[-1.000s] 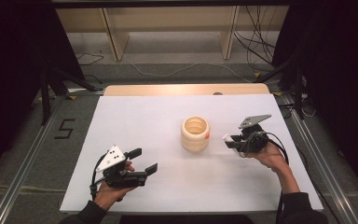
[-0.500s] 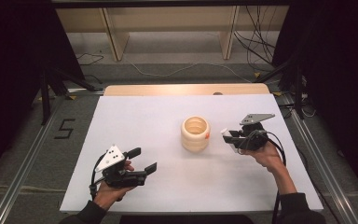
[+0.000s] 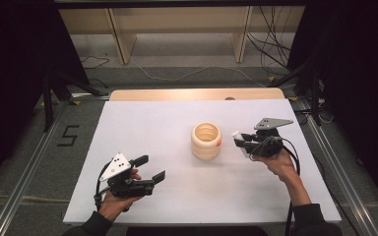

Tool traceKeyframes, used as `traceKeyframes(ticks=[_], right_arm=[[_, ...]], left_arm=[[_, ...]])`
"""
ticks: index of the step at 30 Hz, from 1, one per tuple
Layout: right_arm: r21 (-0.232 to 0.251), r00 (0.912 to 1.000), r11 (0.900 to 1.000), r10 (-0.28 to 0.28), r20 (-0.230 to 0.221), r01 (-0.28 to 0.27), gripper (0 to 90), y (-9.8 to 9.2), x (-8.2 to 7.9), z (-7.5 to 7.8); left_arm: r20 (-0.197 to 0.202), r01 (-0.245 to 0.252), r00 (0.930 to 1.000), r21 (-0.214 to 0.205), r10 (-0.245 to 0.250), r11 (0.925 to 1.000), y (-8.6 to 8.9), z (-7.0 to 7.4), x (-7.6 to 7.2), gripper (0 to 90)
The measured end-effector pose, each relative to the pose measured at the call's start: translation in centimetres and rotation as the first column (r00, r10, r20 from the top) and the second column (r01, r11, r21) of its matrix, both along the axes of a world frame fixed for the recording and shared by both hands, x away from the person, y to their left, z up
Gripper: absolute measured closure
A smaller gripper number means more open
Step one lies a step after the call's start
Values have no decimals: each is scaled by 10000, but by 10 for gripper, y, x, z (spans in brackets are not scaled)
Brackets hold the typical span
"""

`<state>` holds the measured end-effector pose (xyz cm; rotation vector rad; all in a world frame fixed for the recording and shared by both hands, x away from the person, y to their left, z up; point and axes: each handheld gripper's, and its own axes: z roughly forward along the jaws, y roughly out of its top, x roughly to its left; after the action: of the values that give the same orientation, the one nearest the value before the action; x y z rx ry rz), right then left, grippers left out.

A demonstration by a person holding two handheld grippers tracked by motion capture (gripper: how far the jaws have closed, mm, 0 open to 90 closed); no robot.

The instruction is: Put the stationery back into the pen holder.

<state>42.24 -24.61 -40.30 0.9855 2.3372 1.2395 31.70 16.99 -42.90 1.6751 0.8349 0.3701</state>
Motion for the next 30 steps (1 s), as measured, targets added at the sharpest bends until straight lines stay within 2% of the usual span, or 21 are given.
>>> traceKeyframes(ticks=[14,30], right_arm=[[646,9972,9969,-485,573,448,676,4,-6,9],[1144,9948,9928,-467,901,363,675,14,-9,17]], left_arm=[[52,-6,10000,-7,6,10000,0,0,0,155],[71,-61,10000,-62,61,10000,0,0,0,155]])
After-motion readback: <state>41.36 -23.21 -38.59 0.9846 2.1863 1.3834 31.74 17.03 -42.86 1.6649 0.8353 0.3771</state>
